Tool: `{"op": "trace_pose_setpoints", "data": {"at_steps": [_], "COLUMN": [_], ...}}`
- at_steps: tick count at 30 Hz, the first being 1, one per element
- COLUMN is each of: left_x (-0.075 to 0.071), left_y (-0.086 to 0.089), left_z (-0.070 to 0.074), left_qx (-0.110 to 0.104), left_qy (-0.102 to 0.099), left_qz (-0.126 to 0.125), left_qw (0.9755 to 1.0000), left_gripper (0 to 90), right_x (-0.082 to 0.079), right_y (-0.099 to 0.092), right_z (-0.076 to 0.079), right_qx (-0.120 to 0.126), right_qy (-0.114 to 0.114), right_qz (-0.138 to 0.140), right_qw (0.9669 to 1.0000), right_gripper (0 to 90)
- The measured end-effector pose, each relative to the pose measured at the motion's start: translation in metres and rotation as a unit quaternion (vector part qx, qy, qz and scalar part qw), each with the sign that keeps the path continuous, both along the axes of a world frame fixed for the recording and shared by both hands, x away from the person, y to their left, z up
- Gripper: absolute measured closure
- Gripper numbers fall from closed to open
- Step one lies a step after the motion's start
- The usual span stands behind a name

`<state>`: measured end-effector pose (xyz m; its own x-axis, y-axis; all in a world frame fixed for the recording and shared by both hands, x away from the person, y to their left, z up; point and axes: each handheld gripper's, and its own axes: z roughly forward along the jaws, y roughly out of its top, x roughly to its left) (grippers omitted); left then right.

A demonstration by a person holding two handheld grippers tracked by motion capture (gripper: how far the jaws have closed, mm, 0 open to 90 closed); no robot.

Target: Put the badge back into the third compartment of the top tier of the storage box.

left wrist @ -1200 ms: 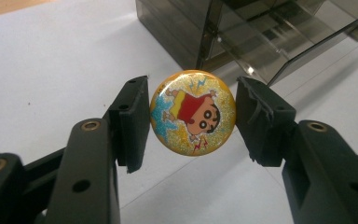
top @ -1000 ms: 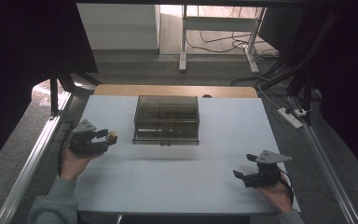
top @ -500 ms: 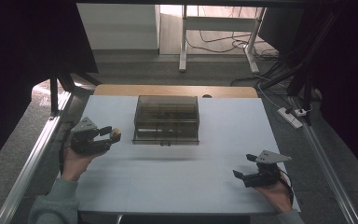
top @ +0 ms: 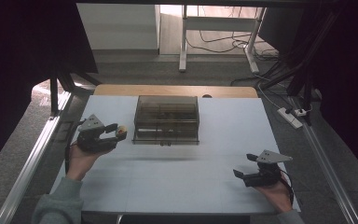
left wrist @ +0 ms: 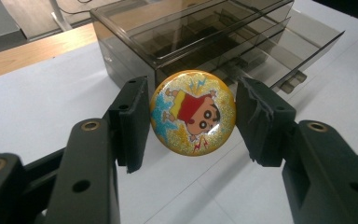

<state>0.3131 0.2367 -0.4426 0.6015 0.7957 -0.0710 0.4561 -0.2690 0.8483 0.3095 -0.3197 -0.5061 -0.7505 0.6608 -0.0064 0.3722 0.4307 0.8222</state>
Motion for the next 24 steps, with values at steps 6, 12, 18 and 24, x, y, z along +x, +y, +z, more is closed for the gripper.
{"op": "trace_pose_setpoints", "data": {"at_steps": [6,12,18,24], "left_x": [0.007,0.014,0.019,0.025], "left_y": [-0.007,-0.019,-0.029,-0.039], "left_z": [0.003,0.006,0.006,0.005], "left_qx": [-0.012,-0.011,-0.008,-0.009], "left_qy": [-0.004,-0.007,-0.005,-0.002], "left_qz": [-0.007,-0.020,-0.032,-0.042], "left_qw": [0.9999,0.9997,0.9994,0.9991], "left_gripper": [47.3,47.2,47.2,47.2], "right_x": [0.000,0.000,0.000,-0.001], "right_y": [0.001,0.001,0.001,0.000], "right_z": [-0.001,-0.001,-0.001,0.000], "right_qx": [0.001,0.001,0.001,0.001], "right_qy": [0.001,0.001,0.000,-0.002], "right_qz": [0.001,0.001,0.001,-0.001], "right_qw": [1.0000,1.0000,1.0000,1.0000], "right_gripper": [12.0,12.0,12.0,12.0]}}
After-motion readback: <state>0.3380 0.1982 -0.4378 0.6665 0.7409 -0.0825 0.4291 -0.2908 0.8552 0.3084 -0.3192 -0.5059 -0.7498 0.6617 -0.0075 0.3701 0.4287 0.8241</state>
